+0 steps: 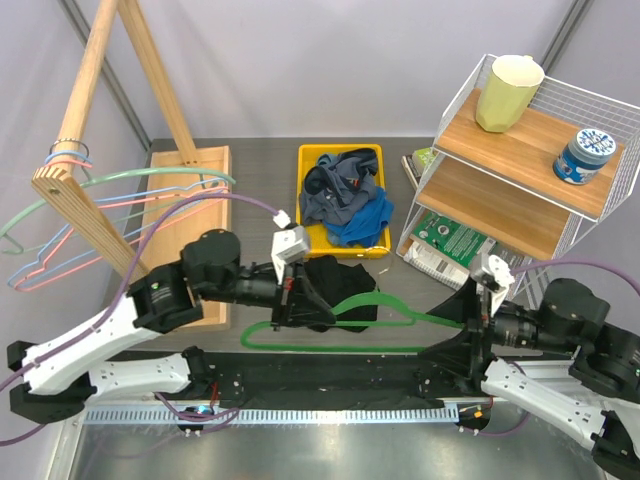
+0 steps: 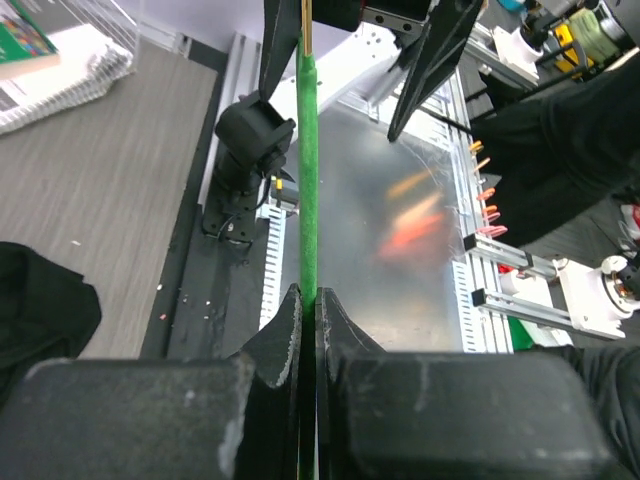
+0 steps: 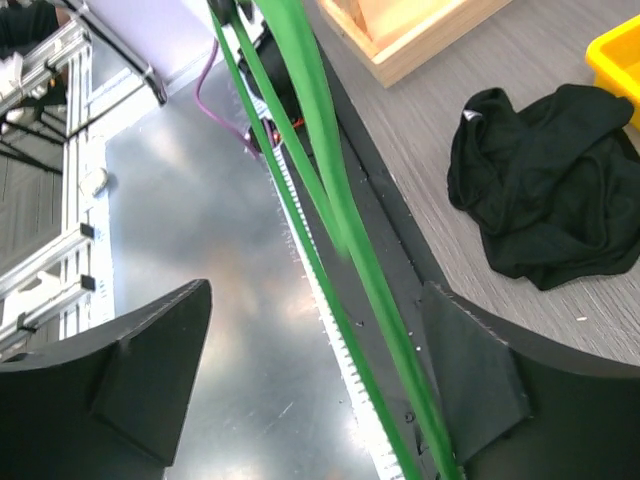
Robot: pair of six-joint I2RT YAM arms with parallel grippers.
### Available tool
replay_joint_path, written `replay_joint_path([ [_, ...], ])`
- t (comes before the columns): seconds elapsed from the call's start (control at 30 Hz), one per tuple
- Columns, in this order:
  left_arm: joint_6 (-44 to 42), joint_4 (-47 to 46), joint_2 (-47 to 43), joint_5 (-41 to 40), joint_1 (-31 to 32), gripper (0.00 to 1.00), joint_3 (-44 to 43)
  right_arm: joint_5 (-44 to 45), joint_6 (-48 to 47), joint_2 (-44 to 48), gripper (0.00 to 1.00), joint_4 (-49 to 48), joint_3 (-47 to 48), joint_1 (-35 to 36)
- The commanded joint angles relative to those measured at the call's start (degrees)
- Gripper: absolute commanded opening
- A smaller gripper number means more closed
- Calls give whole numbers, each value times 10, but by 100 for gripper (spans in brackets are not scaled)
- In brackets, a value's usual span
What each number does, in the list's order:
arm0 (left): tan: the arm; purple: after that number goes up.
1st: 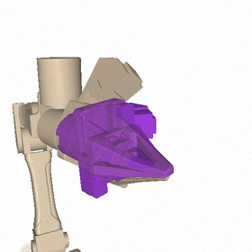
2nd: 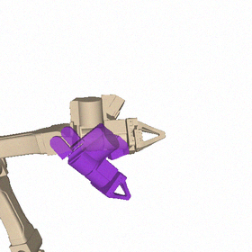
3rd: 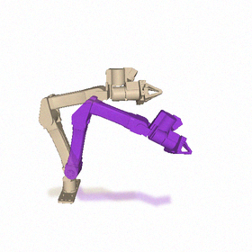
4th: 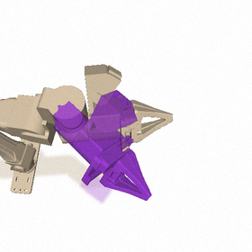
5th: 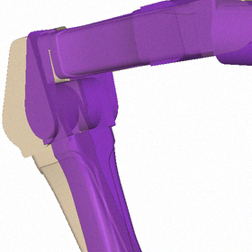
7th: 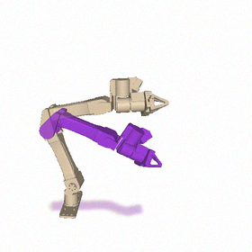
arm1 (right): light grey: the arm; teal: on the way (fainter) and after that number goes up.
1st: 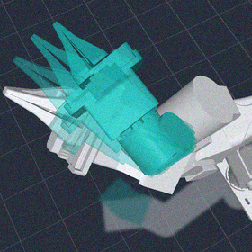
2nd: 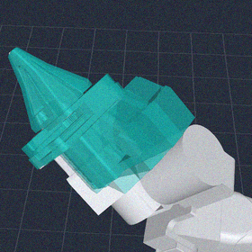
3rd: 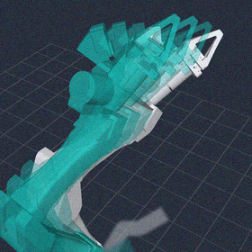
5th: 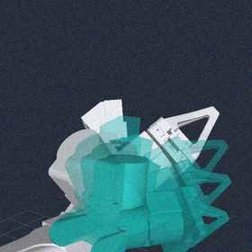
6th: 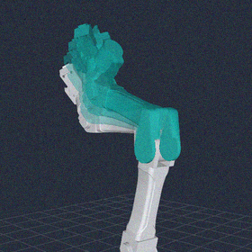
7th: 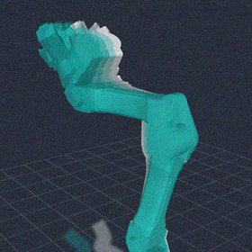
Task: Remove the tank top from the hanger
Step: Place the hanger at the clothesline.
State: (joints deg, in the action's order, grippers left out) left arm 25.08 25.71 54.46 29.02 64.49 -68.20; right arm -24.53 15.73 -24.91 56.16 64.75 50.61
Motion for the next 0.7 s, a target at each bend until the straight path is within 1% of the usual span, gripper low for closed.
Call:
replay_joint_path([
  [0.0, -18, 32, -56, -36, -2, 0, -26, 42, 31, 36, 94, -25, -4, 1],
  [0.13, -31, 89, -87, -63, -2, 0, -44, 55, 41, 58, 94, -29, -2, 1],
  [0.23, -34, 104, -105, -76, -2, 0, -50, 65, 42, 70, 92, -32, 1, 1],
  [0.33, -32, 103, -122, -74, -2, 0, -54, 72, 43, 77, 88, -37, -1, 1],
  [0.37, -31, 102, -125, -74, -2, 0, -54, 72, 45, 79, 84, -46, -2, 1],
  [0.43, -31, 102, -132, -74, -2, 0, -58, 62, 50, 81, 75, -58, -9, 1],
  [0.47, -31, 101, -135, -70, -2, 0, -58, 58, 53, 81, 66, -67, -9, 1],
  [0.53, -31, 96, -140, -64, -2, 0, -58, 52, 58, 81, 55, -75, -16, 1],
  [0.57, -30, 95, -142, -63, -2, 0, -58, 48, 60, 81, 44, -83, -16, 1],
  [0.67, -34, 96, -142, -62, -2, 0, -57, 34, 68, 82, 32, -100, -26, 1],
])
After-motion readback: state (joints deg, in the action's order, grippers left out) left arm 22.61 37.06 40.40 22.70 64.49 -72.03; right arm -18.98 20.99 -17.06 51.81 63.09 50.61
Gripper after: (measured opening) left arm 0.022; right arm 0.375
